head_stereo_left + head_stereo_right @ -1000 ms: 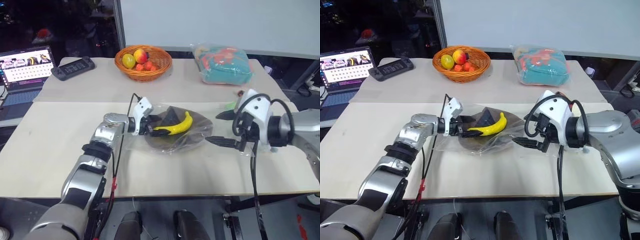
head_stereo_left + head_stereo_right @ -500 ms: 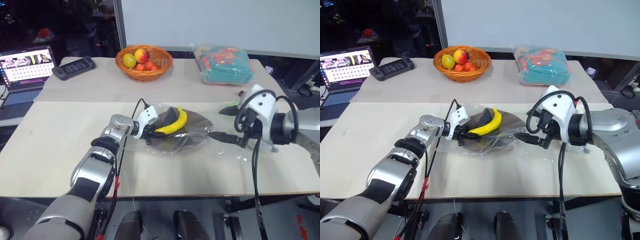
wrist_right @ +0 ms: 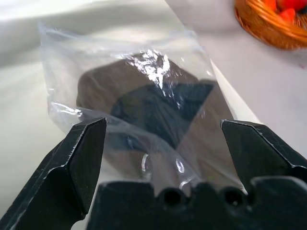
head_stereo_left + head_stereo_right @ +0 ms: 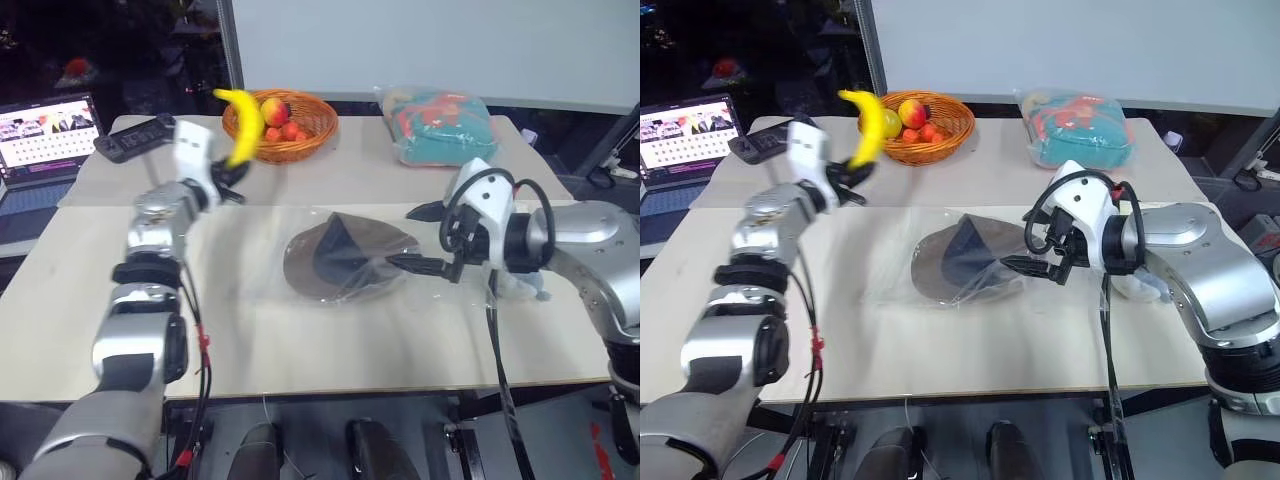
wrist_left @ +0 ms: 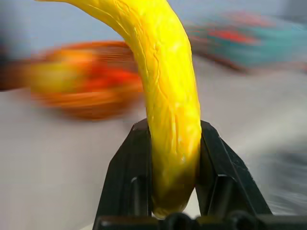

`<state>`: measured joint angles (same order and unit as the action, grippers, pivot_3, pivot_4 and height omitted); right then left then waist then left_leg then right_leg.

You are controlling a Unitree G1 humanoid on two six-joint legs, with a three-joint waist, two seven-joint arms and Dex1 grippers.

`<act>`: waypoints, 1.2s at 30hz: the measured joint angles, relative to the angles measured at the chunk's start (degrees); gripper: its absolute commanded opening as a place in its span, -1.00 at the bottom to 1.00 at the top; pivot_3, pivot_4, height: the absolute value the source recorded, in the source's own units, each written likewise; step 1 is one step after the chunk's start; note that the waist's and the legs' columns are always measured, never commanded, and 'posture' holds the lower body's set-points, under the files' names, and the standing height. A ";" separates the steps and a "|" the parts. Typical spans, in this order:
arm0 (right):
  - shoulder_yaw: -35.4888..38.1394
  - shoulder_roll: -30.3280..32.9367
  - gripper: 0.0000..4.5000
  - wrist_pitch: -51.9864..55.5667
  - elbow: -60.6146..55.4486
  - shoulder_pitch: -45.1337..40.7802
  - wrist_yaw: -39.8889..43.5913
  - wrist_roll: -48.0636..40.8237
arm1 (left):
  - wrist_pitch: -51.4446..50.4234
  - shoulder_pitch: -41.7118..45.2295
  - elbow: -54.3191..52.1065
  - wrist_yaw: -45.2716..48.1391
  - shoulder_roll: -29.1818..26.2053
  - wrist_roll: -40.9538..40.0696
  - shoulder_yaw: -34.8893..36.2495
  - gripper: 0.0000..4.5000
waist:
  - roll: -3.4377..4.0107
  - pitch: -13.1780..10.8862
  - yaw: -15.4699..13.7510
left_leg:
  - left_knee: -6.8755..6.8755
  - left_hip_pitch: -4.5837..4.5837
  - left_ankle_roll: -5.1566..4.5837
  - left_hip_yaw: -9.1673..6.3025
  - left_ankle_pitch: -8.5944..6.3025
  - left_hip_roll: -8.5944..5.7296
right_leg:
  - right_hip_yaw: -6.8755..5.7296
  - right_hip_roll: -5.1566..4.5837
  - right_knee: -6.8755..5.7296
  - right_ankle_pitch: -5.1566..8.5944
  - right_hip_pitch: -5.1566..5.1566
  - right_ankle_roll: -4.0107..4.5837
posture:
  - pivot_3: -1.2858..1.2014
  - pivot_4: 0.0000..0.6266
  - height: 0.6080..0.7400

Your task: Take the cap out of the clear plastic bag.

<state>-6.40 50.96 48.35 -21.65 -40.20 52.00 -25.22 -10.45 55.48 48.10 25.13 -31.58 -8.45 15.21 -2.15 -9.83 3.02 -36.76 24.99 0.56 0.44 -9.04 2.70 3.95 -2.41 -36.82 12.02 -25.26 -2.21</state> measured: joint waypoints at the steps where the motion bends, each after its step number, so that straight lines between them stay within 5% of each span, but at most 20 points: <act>1: -0.77 -0.61 1.00 -0.59 1.25 -0.56 0.49 0.44 | -1.45 -2.66 -0.09 -3.55 -1.77 -0.15 2.00 -0.69 | 0.00 0.00 -0.07 | 0.00 -0.03 0.00 0.00 0.00 0.00 | -0.01 0.00 -0.05 0.00 0.00 0.01 | 0.03 -0.52 1.00; 8: -4.60 -4.49 1.00 -5.16 6.74 -5.20 3.44 2.83 | -1.70 -17.13 4.42 -8.46 -6.57 -2.88 10.03 -0.69 | -0.10 -0.04 -1.16 | -0.01 -0.01 0.02 0.04 0.00 0.02 | -0.12 -0.04 0.02 -0.04 0.02 0.12 | 0.03 -0.52 1.00; 9: -4.82 -4.72 1.00 -5.52 7.34 -5.37 3.76 3.16 | -1.32 -17.85 5.25 -8.39 -6.56 -3.22 10.57 -0.35 | -0.15 -0.07 -1.53 | -0.01 0.00 0.02 0.04 0.00 0.02 | -0.12 -0.06 0.01 -0.06 0.01 0.15 | 0.03 -0.52 1.00; 18: -5.74 -6.16 1.00 -6.62 8.63 -6.36 5.43 4.28 | -0.08 -17.55 7.51 -6.05 -7.36 -7.65 13.16 0.97 | -0.25 -0.08 -2.22 | -0.01 0.00 0.04 0.12 0.00 0.08 | -0.16 -0.05 0.02 -0.21 0.00 0.45 | 0.03 -0.52 1.00; 22: -5.63 -5.39 1.00 -6.61 8.62 -6.36 5.96 4.41 | 0.59 -19.69 0.17 -5.72 -5.92 -7.64 12.17 0.99 | -0.26 -0.08 -2.15 | -0.01 0.01 0.04 0.14 0.00 0.10 | -0.16 -0.05 0.04 -0.24 0.00 0.50 | 0.03 -0.52 1.00; 31: -1.41 0.64 1.00 -3.88 4.05 -5.54 10.46 -0.12 | -10.26 -30.75 -39.88 -3.48 2.26 -9.99 0.49 0.99 | -0.27 -0.09 -2.27 | -0.01 0.06 0.04 0.15 0.00 0.07 | -0.12 -0.07 0.07 -0.27 0.01 0.54 | 0.03 -0.52 1.00; 36: -2.94 4.49 1.00 -3.30 -1.03 -2.84 12.85 0.09 | -18.80 -30.06 -45.36 1.26 2.57 -14.35 -3.19 0.99 | -0.27 -0.09 -1.81 | -0.01 -0.07 0.04 0.16 0.00 0.08 | -0.10 -0.04 0.03 -0.02 0.03 0.19 | 0.03 -0.52 1.00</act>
<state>-9.34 55.45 45.05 -22.69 -43.04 64.85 -25.13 -29.25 25.42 2.74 26.39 -29.00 -22.80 12.02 -2.42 -9.92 1.20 -36.77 24.92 0.59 0.60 -9.04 2.79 3.85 -2.44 -36.79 12.00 -25.23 -2.03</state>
